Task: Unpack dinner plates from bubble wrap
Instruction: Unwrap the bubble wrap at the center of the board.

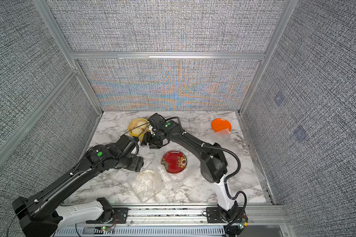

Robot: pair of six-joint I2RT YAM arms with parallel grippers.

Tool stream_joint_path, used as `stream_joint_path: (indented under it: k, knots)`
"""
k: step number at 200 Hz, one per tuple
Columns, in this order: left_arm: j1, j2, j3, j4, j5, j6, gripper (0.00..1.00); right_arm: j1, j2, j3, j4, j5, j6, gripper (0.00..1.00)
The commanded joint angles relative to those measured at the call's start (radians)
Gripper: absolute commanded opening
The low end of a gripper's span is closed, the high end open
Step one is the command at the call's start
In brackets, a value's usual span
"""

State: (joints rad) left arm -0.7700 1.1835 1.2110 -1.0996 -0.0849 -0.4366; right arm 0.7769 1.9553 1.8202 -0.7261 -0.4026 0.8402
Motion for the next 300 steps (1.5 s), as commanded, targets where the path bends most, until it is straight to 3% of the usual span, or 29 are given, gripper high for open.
stream_joint_path:
  k: [1, 23, 44, 72, 122, 146, 152, 174, 184, 227, 256, 283, 300]
  knots:
    - [0.001, 0.066, 0.04, 0.066, 0.055, 0.03, 0.8, -0.025, -0.151, -0.16, 0.038, 0.075, 0.017, 0.6]
    - [0.001, 0.165, 0.091, 0.09, 0.101, 0.032, 0.81, -0.06, -0.338, -0.386, 0.043, 0.135, 0.074, 0.6]
    - [0.001, 0.284, 0.118, 0.117, 0.219, 0.069, 0.81, -0.097, -0.502, -0.613, 0.031, 0.161, 0.163, 0.59]
    - [0.0, 0.373, 0.125, 0.164, 0.321, 0.061, 0.8, -0.107, -0.584, -0.816, 0.126, 0.142, 0.224, 0.56]
    - [0.0, 0.532, 0.216, 0.177, 0.29, 0.067, 0.8, -0.112, -0.497, -0.788, 0.145, 0.117, 0.223, 0.54]
    - [0.0, 0.65, 0.303, 0.134, 0.207, 0.08, 0.75, -0.106, -0.487, -0.795, 0.127, 0.11, 0.233, 0.5]
    - [0.001, 0.677, 0.321, 0.12, 0.176, 0.078, 0.7, -0.102, -0.487, -0.812, 0.137, 0.107, 0.245, 0.5]
    - [0.004, 0.755, 0.387, 0.056, 0.099, 0.104, 0.36, -0.09, -0.49, -0.898, 0.212, 0.089, 0.288, 0.47]
    - [0.01, 0.76, 0.385, 0.053, 0.084, 0.112, 0.29, -0.084, -0.486, -0.923, 0.236, 0.082, 0.294, 0.45]
    - [0.081, 0.713, 0.337, 0.078, 0.071, 0.125, 0.27, -0.05, -0.496, -1.058, 0.315, 0.053, 0.333, 0.38]
    - [0.127, 0.723, 0.35, 0.113, 0.109, 0.145, 0.2, -0.01, -0.523, -1.146, 0.331, 0.052, 0.384, 0.34]
    - [0.157, 0.758, 0.407, 0.132, 0.134, 0.15, 0.17, 0.005, -0.583, -1.183, 0.337, 0.065, 0.414, 0.34]
    - [0.177, 0.772, 0.446, 0.116, 0.149, 0.144, 0.2, -0.001, -0.635, -1.155, 0.305, 0.102, 0.411, 0.41]
